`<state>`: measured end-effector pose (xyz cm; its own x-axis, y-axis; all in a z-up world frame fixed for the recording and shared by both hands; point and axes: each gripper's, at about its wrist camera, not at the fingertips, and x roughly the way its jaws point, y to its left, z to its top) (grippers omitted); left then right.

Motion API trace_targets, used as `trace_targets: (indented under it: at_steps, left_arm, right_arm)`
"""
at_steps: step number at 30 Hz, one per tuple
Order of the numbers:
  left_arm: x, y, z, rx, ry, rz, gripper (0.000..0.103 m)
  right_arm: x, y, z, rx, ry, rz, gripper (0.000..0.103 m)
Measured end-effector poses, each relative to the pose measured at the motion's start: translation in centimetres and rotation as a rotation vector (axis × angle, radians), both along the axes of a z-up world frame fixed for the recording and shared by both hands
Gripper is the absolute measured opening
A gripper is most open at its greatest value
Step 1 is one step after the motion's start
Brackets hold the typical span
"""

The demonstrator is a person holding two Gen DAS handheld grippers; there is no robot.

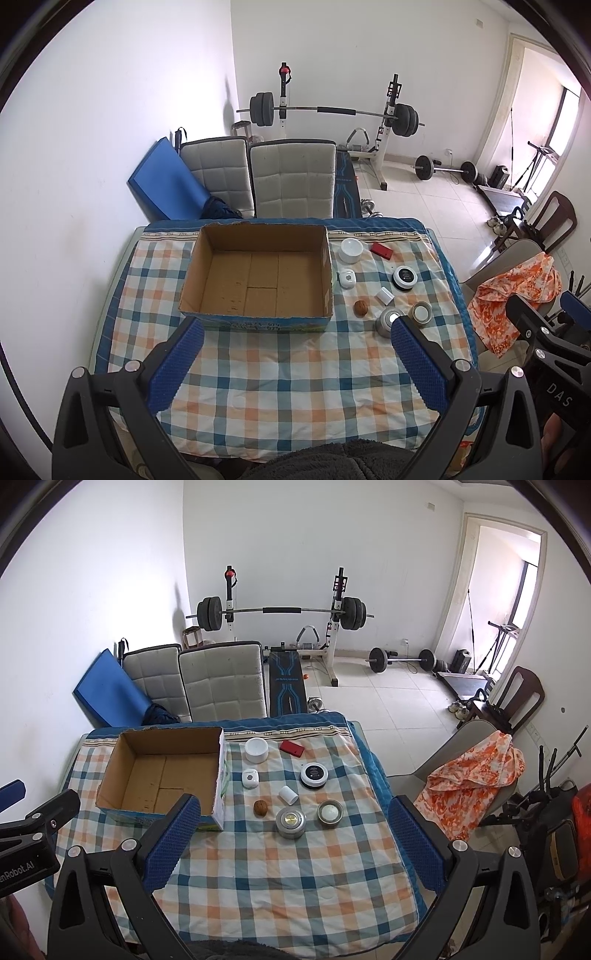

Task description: Organize rigid objects

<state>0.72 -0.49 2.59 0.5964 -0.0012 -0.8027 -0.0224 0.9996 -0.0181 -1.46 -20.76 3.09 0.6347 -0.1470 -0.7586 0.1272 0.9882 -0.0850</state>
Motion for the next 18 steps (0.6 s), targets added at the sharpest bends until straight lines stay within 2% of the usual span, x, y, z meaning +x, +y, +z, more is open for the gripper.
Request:
trace_targets:
  at_steps: [13,18]
  left_arm:
    - [0.0,0.0,-0.4,0.001,0.003,-0.001,0.103]
    - [0.6,-0.2,-1.4,-0.002,0.032,-0.004,0.103]
  right_arm:
    - [-0.2,-0.3,-0.2,-0.005,-0.003,-0.011,0.103]
    - [0.3,-1.0,-1.0,0.026,0.033,-0.021,0.103]
